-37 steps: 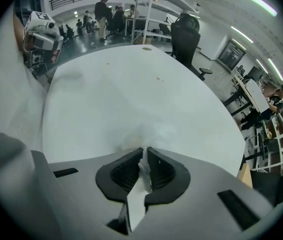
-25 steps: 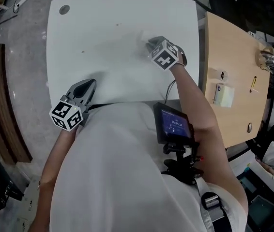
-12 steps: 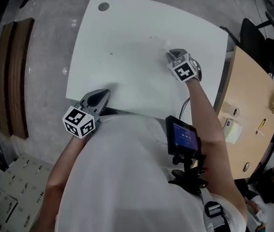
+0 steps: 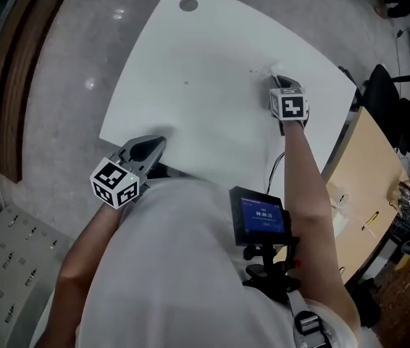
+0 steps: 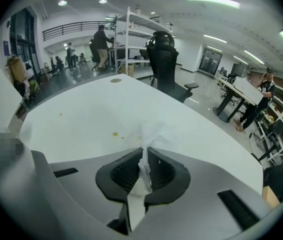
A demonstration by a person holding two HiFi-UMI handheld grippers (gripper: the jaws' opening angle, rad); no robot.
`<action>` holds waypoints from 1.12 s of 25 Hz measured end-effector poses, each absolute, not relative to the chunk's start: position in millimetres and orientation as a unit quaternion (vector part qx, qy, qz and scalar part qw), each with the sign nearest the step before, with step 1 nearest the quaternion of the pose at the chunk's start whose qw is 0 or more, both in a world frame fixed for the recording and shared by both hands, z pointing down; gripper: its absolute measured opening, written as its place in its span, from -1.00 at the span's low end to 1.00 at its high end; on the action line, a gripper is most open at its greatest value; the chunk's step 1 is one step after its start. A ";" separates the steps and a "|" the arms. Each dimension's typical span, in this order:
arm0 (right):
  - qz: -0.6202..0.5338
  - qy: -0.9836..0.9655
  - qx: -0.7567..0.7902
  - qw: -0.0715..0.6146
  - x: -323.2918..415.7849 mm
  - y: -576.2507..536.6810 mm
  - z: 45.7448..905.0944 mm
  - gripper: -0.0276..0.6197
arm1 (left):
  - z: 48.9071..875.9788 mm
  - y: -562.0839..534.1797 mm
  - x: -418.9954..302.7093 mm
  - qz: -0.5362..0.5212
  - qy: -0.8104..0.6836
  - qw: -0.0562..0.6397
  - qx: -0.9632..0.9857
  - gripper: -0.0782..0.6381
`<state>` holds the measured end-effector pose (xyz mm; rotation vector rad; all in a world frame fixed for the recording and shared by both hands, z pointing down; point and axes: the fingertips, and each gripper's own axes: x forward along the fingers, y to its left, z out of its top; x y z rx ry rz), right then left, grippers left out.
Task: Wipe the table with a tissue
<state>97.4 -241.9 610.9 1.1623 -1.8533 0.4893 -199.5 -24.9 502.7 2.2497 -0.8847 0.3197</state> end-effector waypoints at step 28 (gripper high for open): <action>-0.027 -0.689 0.426 0.585 22.4 -235.7 618.8 -0.83 | 509.8 -41.2 -229.1 0.115 -0.326 0.361 0.866 -0.76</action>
